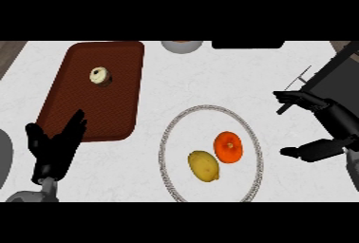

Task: Pick the lemon from the placemat and place it in the tiered shelf

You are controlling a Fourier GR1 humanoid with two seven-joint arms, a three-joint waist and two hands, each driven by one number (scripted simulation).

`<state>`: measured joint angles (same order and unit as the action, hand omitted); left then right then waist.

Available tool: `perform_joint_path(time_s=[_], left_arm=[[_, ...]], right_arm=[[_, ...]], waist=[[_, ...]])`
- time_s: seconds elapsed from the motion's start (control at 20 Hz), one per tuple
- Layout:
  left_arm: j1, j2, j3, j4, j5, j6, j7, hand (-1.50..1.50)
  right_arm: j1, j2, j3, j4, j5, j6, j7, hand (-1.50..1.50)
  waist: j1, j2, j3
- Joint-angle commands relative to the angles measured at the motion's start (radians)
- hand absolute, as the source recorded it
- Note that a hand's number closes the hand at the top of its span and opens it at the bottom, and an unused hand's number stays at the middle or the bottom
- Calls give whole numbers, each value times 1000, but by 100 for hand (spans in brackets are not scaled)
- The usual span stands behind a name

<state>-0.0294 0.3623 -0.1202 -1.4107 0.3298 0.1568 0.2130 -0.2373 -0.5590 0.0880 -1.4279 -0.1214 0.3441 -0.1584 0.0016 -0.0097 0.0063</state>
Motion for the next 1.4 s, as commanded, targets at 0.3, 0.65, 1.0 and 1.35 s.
perform_joint_path(time_s=[0.3, 0.65, 1.0, 1.35], left_arm=[[76, -14, -7, -19, -8, -16, 31, 0], [8, -36, 15, 33, -16, -1, 57, 0], [-4, -46, 27, 79, -28, -39, 19, 0], [-40, -54, 61, 135, -35, -67, -9, 0]], right_arm=[[-16, -107, 68, -322, -95, 165, 368, -150], [-84, -4, 203, -554, -2, -26, 797, -150], [-230, 123, 350, -526, 167, -69, 1057, -150], [-236, 208, 455, -468, 273, -23, 1118, -150]], waist=[[-1, 4, -8], [-9, 6, -9], [1, 9, -8], [-4, 11, -7]])
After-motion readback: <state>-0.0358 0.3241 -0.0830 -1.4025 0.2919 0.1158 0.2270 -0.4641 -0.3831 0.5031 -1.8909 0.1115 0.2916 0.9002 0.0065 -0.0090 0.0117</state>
